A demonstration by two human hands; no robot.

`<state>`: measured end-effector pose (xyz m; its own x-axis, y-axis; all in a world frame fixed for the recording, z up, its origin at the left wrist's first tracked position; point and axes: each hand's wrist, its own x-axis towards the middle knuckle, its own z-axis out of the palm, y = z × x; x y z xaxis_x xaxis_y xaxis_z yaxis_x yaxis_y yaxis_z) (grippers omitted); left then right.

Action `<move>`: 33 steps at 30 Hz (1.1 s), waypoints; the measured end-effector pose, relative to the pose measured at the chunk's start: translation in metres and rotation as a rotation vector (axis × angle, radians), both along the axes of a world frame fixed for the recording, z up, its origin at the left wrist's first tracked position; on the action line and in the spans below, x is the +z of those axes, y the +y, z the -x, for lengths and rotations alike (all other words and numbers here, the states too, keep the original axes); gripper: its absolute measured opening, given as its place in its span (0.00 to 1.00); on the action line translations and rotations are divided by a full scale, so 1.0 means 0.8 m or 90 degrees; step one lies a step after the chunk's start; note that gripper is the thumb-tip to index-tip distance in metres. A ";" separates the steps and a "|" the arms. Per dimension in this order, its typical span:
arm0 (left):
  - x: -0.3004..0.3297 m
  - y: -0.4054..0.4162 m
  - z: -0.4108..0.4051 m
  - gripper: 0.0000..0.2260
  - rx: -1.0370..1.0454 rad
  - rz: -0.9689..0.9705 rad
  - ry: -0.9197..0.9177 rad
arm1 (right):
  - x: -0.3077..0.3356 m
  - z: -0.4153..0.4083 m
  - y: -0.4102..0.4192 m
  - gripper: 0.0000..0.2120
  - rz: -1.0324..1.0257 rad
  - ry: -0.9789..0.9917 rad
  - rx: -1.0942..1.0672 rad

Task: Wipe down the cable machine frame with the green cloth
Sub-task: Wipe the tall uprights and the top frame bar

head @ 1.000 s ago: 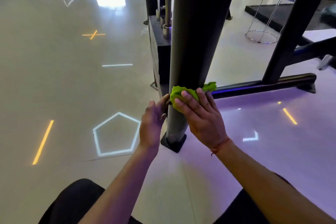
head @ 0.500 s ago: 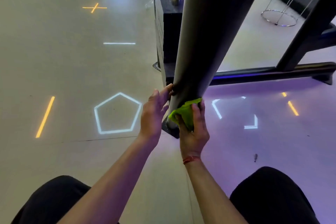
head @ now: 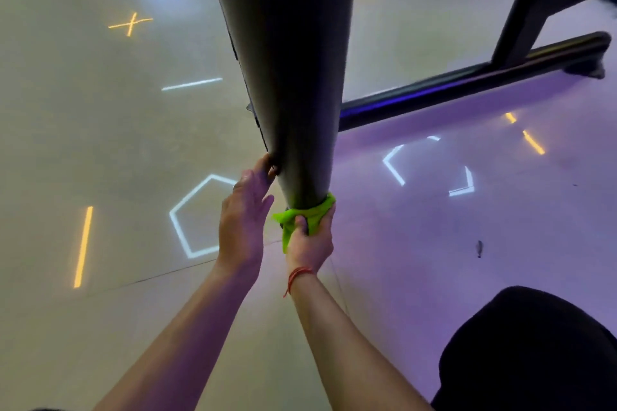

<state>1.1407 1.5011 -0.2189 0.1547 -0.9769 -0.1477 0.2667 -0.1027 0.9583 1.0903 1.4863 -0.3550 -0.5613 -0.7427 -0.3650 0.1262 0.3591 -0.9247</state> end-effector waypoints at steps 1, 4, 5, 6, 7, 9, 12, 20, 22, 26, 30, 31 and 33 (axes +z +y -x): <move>-0.007 -0.001 0.002 0.21 0.004 -0.008 -0.007 | -0.007 0.002 -0.004 0.37 -0.005 -0.024 -0.013; -0.029 -0.002 0.005 0.21 -0.001 -0.037 -0.024 | -0.006 -0.004 0.012 0.36 0.056 -0.051 -0.023; -0.035 -0.002 0.007 0.21 -0.010 -0.046 -0.027 | -0.010 -0.009 0.020 0.35 0.072 -0.036 -0.015; -0.042 -0.002 0.008 0.21 -0.017 -0.059 -0.030 | -0.017 -0.012 0.026 0.34 0.068 -0.023 0.000; -0.047 -0.001 0.010 0.22 -0.020 -0.074 -0.030 | -0.030 -0.012 0.023 0.33 0.045 -0.027 0.013; -0.059 0.000 0.011 0.22 -0.016 -0.102 -0.031 | -0.056 -0.002 0.004 0.32 -0.044 -0.080 0.037; -0.074 -0.005 0.015 0.22 -0.004 -0.117 -0.035 | -0.083 0.018 -0.015 0.31 -0.092 -0.143 0.040; -0.101 -0.011 0.020 0.22 0.035 -0.158 -0.019 | -0.114 0.009 -0.021 0.27 -0.069 -0.253 -0.090; -0.108 -0.013 0.020 0.23 0.047 -0.167 -0.026 | -0.136 0.012 -0.033 0.26 -0.123 -0.325 -0.083; -0.116 -0.021 0.018 0.23 0.072 -0.167 -0.029 | -0.135 -0.007 -0.047 0.29 -0.012 -0.521 -0.228; -0.115 -0.024 0.014 0.22 0.101 -0.170 -0.029 | -0.089 -0.030 -0.033 0.27 0.047 -0.613 -0.341; -0.116 -0.023 0.012 0.22 0.104 -0.171 -0.034 | -0.085 -0.025 -0.034 0.26 0.030 -0.628 -0.340; -0.115 -0.023 0.010 0.21 0.097 -0.171 -0.049 | -0.075 -0.011 -0.037 0.21 -0.004 -0.700 -0.321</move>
